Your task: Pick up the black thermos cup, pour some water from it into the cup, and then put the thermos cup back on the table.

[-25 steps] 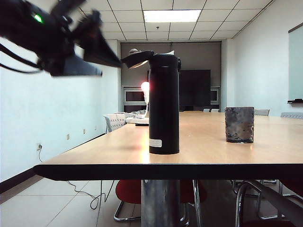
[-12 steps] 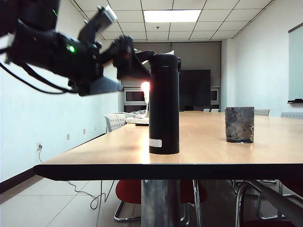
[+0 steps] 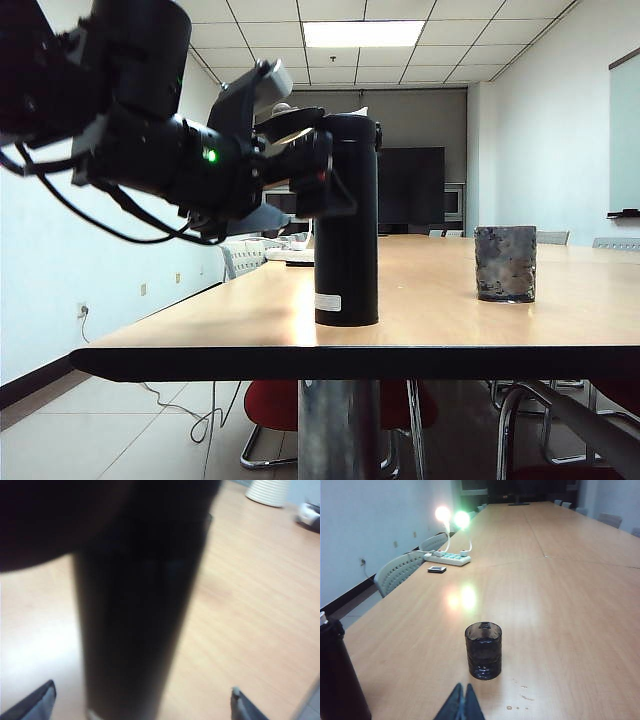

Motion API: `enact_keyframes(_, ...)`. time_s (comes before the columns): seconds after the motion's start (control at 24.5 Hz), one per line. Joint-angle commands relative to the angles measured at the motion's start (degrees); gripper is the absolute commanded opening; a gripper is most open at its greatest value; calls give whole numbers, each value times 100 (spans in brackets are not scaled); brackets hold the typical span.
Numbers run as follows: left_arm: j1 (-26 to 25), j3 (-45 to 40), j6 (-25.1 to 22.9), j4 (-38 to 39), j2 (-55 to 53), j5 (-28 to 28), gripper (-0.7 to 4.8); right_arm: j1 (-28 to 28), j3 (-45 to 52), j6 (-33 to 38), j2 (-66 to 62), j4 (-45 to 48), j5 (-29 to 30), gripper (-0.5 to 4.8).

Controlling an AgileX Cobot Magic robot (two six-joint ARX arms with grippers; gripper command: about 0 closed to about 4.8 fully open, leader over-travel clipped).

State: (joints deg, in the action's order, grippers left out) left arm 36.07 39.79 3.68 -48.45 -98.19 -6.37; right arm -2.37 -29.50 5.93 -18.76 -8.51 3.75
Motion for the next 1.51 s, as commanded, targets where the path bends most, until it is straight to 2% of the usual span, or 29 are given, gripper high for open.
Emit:
enact_keyframes(0.04, 35, 39, 2, -326, -256, 186, 479, 2, -24, -15, 9, 96, 48, -1)
enact_keyframes(0.65, 59, 1040, -22, -520, -1290, -48, 479, 4, -22, -15, 7, 57, 133, -1)
enact_keyframes(1.14, 72, 1349, -28, -544, -1781, 0, 479, 4, -20, -15, 2, 48, 153, -1)
enact_keyframes(1.51, 74, 2017, -24, -435, -2140, 13, 479, 4, -20, -15, 4, -199, 153, -1)
